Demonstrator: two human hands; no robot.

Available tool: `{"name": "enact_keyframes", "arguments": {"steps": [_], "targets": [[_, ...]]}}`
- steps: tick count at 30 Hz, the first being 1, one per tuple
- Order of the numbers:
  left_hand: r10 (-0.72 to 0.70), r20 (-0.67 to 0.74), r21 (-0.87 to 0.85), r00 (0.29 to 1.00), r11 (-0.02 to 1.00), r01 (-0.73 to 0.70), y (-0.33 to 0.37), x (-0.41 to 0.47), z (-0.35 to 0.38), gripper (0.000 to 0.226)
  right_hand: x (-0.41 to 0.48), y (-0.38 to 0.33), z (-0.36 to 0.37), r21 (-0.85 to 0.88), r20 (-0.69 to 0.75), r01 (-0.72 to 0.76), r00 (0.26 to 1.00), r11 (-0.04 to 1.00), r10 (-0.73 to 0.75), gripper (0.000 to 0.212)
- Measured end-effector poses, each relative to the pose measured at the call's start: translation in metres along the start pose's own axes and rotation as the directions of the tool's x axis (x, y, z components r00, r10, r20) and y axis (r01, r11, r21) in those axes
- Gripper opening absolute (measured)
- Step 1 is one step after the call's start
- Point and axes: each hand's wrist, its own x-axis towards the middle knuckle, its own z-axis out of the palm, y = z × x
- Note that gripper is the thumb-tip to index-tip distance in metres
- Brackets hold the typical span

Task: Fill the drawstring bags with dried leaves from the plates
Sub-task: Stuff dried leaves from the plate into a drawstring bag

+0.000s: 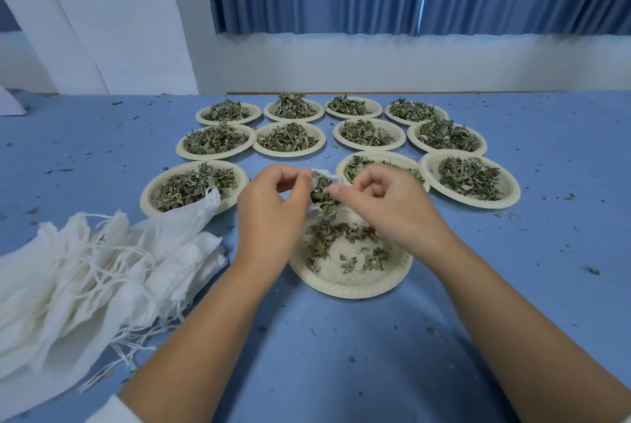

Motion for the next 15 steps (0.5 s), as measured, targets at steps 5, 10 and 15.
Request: {"name": "enact_keyframes", "arguments": {"steps": [5, 10, 15], "targets": [[-0.013, -0.021, -0.027, 1.000, 1.000, 0.013, 0.001, 0.001, -0.001, 0.014, -0.005, 0.001, 0.008, -0.236, 0.090, 0.378, 0.926, 0.895, -0.367, 0.019], [0.031, 0.022, 0.027, 0.999, 0.999, -0.032, 0.002, -0.002, 0.000, 0.011, -0.002, 0.008, 0.013, -0.309, -0.030, 0.408, 0.899, 0.859, -0.437, 0.010], [0.086, 0.076, 0.090, 0.993, 0.992, -0.093, 0.005, -0.007, 0.004, 0.009, 0.000, 0.011, 0.020, -0.353, -0.110, 0.352, 0.905, 0.867, -0.412, 0.006]]}}
